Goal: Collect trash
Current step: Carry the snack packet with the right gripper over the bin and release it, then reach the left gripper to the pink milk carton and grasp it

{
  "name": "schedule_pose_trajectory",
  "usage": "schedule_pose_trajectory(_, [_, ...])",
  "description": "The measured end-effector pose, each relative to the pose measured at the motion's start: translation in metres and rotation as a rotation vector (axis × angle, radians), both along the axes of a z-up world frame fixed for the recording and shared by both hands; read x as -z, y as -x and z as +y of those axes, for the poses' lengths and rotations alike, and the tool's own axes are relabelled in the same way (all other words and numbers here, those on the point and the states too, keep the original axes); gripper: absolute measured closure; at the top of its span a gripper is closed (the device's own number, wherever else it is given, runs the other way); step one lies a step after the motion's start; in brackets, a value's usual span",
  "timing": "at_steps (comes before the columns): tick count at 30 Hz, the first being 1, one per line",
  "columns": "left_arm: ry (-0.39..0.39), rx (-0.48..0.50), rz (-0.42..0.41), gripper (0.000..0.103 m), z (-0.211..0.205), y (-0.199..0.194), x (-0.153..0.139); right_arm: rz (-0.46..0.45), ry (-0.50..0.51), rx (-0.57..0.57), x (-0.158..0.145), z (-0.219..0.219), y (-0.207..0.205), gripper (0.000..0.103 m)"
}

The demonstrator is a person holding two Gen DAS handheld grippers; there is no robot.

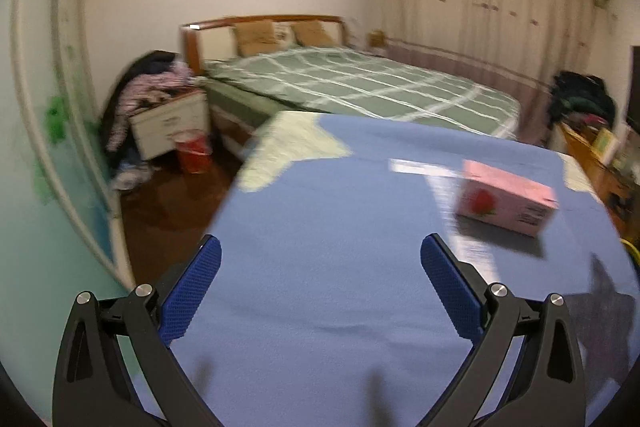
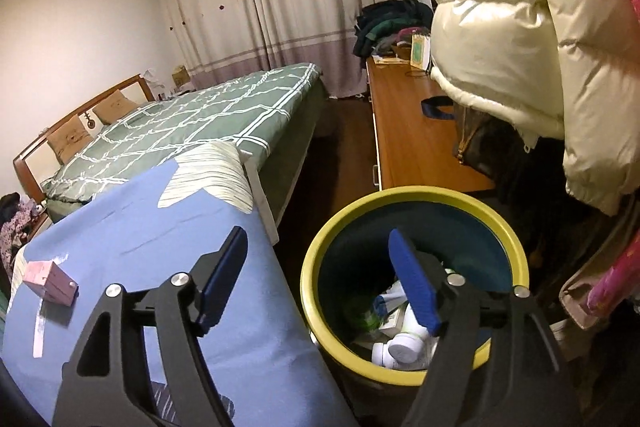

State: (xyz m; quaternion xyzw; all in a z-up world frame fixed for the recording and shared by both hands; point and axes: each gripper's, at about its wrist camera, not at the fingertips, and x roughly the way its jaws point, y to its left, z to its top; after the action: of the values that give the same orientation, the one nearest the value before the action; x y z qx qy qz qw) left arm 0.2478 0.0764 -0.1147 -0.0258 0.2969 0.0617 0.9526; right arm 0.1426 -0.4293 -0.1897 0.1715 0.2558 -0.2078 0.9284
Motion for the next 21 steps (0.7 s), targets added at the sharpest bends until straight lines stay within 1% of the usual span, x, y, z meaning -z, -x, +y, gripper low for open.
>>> schedule_pose_trajectory(4, [-0.009, 0.113, 0.01, 0.005, -0.031, -0.013, -0.016, 0.002, -0.005, 0.001, 0.001, -0.001, 0.001, 0.032])
schedule_pose_trajectory(6, [0.026, 0.172, 0.034, 0.005, -0.042, -0.029, -0.022, 0.001, 0.004, -0.005, 0.0, 0.0, 0.0, 0.032])
schedule_pose_trajectory(8, [0.043, 0.215, 0.052, 0.005, -0.054, -0.046, -0.022, -0.001, 0.011, -0.01, 0.0, 0.0, 0.001, 0.03])
schedule_pose_trajectory(10, [0.05, 0.257, 0.07, 0.005, -0.065, -0.065, -0.016, -0.002, 0.008, -0.012, 0.0, 0.0, 0.001, 0.029])
schedule_pose_trajectory(12, [0.05, 0.269, 0.119, 0.005, -0.073, -0.086, -0.005, -0.002, 0.002, -0.011, 0.001, -0.002, 0.001, 0.029])
schedule_pose_trajectory(14, [0.042, 0.249, 0.151, 0.005, -0.079, -0.099, 0.003, 0.0, -0.001, -0.012, 0.001, -0.002, 0.001, 0.028])
schedule_pose_trajectory(15, [0.043, 0.249, 0.16, 0.005, -0.083, -0.104, 0.006, 0.002, -0.001, -0.013, 0.001, -0.002, 0.0, 0.028])
schedule_pose_trajectory(17, [0.042, 0.254, 0.152, 0.005, -0.092, -0.106, 0.006, 0.006, -0.002, -0.018, 0.001, -0.002, -0.001, 0.028])
schedule_pose_trajectory(19, [-0.003, 0.26, 0.14, 0.005, -0.107, -0.099, 0.005, 0.011, -0.006, -0.022, 0.002, -0.002, -0.002, 0.028])
schedule_pose_trajectory(21, [-0.064, 0.26, 0.128, 0.005, -0.128, -0.09, 0.005, 0.013, -0.011, -0.025, 0.003, -0.002, -0.003, 0.028])
